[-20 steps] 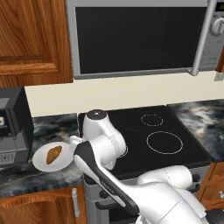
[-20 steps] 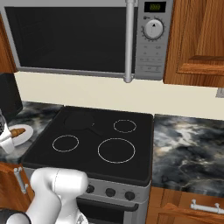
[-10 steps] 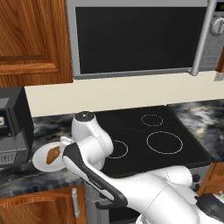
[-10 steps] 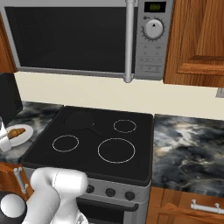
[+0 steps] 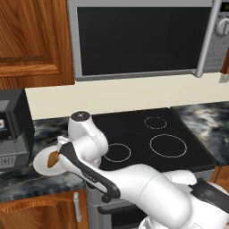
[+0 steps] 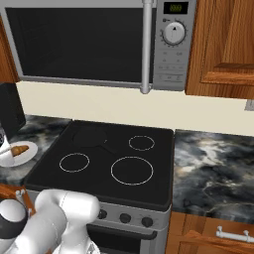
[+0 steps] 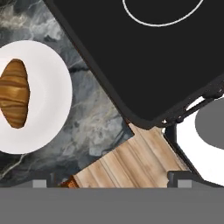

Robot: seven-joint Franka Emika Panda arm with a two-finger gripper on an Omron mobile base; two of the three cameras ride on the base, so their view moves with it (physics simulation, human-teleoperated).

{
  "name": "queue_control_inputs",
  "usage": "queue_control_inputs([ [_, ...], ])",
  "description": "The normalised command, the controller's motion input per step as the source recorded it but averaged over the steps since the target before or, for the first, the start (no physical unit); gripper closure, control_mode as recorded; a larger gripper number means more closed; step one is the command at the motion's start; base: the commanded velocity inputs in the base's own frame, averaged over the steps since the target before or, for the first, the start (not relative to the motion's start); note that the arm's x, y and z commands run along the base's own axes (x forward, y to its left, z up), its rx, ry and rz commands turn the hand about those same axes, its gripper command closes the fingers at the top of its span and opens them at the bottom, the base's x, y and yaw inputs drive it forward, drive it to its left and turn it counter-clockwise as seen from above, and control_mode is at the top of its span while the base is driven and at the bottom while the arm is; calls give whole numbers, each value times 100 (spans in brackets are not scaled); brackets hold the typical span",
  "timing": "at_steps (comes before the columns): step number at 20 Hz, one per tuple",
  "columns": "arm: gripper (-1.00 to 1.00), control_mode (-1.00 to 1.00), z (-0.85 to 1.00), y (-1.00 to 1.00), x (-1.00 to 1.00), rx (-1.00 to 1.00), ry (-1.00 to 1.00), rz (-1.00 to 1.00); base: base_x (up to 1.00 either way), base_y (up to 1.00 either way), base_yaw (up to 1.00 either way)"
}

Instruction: Pick the croissant and place it on the pan. Then turn on the stove to warm the croissant.

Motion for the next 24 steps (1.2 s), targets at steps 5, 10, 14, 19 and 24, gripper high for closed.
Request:
queue_control_inputs([
  [5,-100,-100,-5,15,29,0,0,-1,0,0,0],
  [10,-100,-100,-3,10,23,0,0,-2,0,0,0],
  [14,-100,-100,-5,8,20,0,0,-2,0,0,0],
  [19,-100,-100,-8,12,19,0,0,-2,0,0,0],
  [24,-100,-100,-7,12,21,0,0,-1,0,0,0],
])
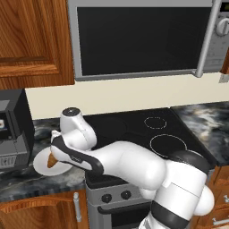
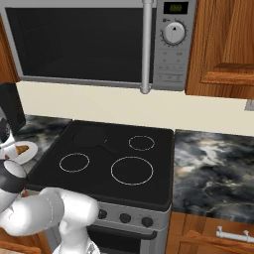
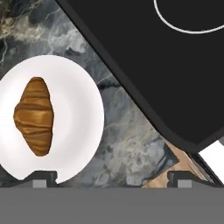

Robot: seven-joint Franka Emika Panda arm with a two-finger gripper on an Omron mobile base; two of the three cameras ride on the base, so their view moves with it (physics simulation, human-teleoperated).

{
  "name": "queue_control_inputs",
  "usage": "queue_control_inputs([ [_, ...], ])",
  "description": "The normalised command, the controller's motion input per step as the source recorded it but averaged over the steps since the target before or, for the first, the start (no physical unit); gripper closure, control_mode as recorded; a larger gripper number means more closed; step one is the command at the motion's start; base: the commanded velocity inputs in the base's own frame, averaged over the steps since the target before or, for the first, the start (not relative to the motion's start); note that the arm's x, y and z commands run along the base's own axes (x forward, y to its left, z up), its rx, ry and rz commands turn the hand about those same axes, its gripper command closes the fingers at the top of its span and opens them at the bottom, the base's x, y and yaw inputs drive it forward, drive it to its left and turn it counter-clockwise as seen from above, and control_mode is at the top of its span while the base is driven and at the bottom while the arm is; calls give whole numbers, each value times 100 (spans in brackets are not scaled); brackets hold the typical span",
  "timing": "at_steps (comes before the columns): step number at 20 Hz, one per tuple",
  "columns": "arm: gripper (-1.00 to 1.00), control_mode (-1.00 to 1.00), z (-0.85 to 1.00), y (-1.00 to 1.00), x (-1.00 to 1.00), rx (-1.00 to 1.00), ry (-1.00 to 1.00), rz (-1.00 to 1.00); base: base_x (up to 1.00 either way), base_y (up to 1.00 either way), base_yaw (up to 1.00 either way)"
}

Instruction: Pick the croissant and place it on the pan. Then turn on the stove to warm the croissant.

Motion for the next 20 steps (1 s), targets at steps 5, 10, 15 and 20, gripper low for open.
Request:
queue_control_inputs([
  [5,-100,-100,-7,11,22,0,0,-1,0,0,0],
  [10,-100,-100,-11,15,24,0,0,-1,0,0,0],
  [15,-100,-100,-13,18,24,0,1,-1,0,0,0],
  [20,-100,-100,-12,20,25,0,1,0,0,0,0],
])
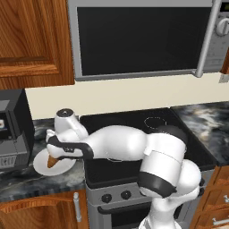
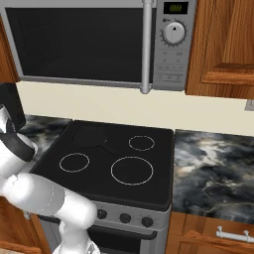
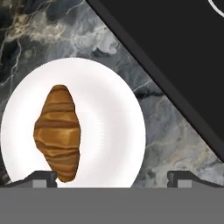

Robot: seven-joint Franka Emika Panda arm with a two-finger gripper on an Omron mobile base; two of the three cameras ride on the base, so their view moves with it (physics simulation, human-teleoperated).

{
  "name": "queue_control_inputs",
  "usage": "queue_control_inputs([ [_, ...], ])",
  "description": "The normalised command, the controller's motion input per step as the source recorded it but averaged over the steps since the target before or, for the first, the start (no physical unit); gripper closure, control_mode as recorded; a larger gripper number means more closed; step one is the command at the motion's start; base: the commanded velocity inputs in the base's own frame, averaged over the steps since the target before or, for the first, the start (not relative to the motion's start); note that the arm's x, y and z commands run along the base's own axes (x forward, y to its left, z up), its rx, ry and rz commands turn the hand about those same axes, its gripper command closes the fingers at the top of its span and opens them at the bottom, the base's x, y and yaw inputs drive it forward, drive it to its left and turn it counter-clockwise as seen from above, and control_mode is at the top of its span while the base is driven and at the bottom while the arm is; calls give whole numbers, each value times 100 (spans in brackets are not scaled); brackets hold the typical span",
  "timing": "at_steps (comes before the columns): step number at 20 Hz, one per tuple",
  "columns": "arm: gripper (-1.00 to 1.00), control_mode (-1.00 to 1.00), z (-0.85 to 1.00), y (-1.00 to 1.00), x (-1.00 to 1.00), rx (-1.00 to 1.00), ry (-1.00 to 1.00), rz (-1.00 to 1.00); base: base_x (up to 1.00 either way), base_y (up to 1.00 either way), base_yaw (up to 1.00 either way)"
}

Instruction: Pick the croissant and place it on the pan. Then turn on the stove to warm the croissant.

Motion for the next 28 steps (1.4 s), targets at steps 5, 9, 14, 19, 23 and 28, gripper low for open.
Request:
queue_control_inputs([
  [5,-100,-100,-11,25,24,0,2,0,0,0,0],
  [9,-100,-100,-13,26,20,0,3,-1,0,0,0],
  [14,-100,-100,-14,21,20,0,3,-1,0,0,0],
  [19,-100,-100,-16,16,22,0,2,0,0,0,0],
  [23,-100,-100,-16,17,24,0,2,-1,0,0,0],
  [28,-100,-100,-30,13,17,0,6,0,0,0,0],
])
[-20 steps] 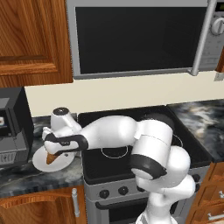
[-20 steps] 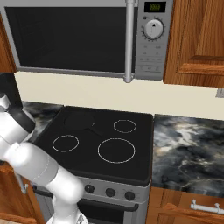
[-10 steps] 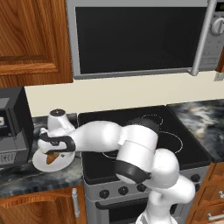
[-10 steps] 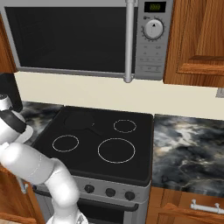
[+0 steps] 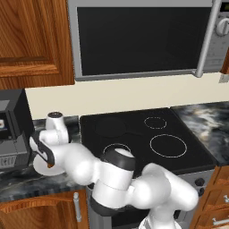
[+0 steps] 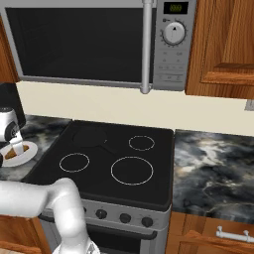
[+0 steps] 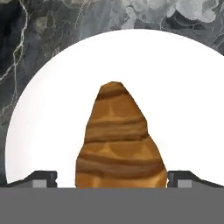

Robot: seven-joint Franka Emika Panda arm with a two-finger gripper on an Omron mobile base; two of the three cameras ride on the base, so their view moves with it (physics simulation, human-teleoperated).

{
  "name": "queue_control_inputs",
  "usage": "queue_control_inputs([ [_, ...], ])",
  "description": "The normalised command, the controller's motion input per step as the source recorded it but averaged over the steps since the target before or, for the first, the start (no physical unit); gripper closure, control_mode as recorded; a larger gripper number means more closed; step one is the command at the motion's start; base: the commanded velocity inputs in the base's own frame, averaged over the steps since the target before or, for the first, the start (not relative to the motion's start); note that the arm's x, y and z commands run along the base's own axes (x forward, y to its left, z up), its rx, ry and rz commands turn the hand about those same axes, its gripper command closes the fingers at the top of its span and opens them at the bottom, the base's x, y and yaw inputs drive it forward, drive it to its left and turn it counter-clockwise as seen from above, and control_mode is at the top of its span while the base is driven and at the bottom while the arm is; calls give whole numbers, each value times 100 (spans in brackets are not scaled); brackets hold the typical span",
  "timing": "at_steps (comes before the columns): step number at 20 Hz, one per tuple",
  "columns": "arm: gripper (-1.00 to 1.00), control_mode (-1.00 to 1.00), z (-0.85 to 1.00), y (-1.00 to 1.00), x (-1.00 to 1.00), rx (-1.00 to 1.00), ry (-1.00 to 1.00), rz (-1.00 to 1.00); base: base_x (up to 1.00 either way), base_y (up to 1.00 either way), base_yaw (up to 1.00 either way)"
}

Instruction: Pick the croissant and place it on the pan. Then turn on the stove to warm the croissant.

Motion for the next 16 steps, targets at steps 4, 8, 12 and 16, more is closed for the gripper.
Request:
queue_control_inputs([
  [4,-100,-100,-44,11,2,0,8,0,0,0,0],
  [8,-100,-100,-45,15,9,0,6,0,0,0,0],
  [12,100,-100,-25,9,-1,0,5,0,0,0,0],
  [16,100,-100,7,-40,-68,2,0,-11,0,0,0],
])
